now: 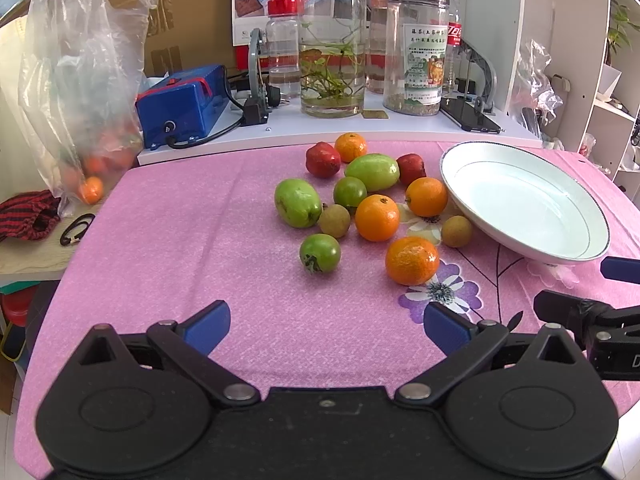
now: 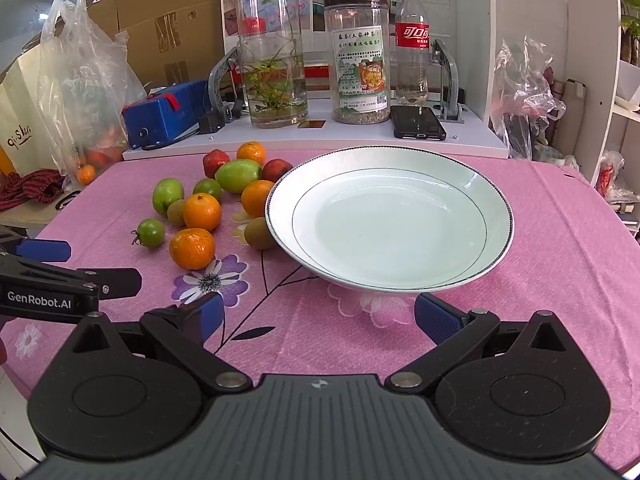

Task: Organize fruits

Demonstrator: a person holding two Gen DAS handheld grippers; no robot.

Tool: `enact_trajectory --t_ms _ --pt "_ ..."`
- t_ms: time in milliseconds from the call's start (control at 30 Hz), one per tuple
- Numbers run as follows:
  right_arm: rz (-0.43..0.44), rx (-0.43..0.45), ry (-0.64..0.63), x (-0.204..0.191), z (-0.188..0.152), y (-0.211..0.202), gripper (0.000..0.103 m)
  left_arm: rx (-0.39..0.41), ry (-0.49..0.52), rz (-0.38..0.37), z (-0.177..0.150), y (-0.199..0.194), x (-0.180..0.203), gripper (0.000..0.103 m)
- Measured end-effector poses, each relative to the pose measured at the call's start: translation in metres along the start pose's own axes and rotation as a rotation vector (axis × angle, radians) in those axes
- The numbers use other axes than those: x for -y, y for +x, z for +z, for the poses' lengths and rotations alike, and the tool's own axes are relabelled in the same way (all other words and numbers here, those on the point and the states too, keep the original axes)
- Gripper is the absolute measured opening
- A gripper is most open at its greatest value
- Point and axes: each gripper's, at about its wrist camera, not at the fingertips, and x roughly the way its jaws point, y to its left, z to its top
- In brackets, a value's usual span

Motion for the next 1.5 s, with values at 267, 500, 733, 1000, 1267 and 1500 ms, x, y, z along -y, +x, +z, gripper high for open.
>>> enact_trajectory --t_ms 267,500,733,1000,1267,1500 --pt "0.001 0.0 0.001 0.0 -0.001 0.001 0.103 -0.002 -0.001 0.0 -0.001 0.002 -0.001 0.103" --pt "0.003 -0.01 0.004 0.0 0.001 0.006 0.103 -0.009 -0.006 -0.001 0.0 0.006 -0.003 0.103" --pt "0.013 -0.035 0.013 0.001 0.002 0.011 0.103 -0.018 -0.008 -0.005 0.002 0.01 -0.005 0.103" --pt "0.046 -0.046 -0.001 -0.006 0.002 0.011 0.103 -0.016 -0.007 -0.017 0.004 0.011 -0.01 0.103" --pt "0.223 0.059 -0.11 -0.033 0.003 0.005 0.103 0.041 -0.044 -0.013 0.016 0.001 -0.042 0.103" --pt "0.29 0.038 -0.161 -0.051 0.016 0.02 0.103 0.031 -0.078 -0.054 0.021 0.008 -0.059 0.103"
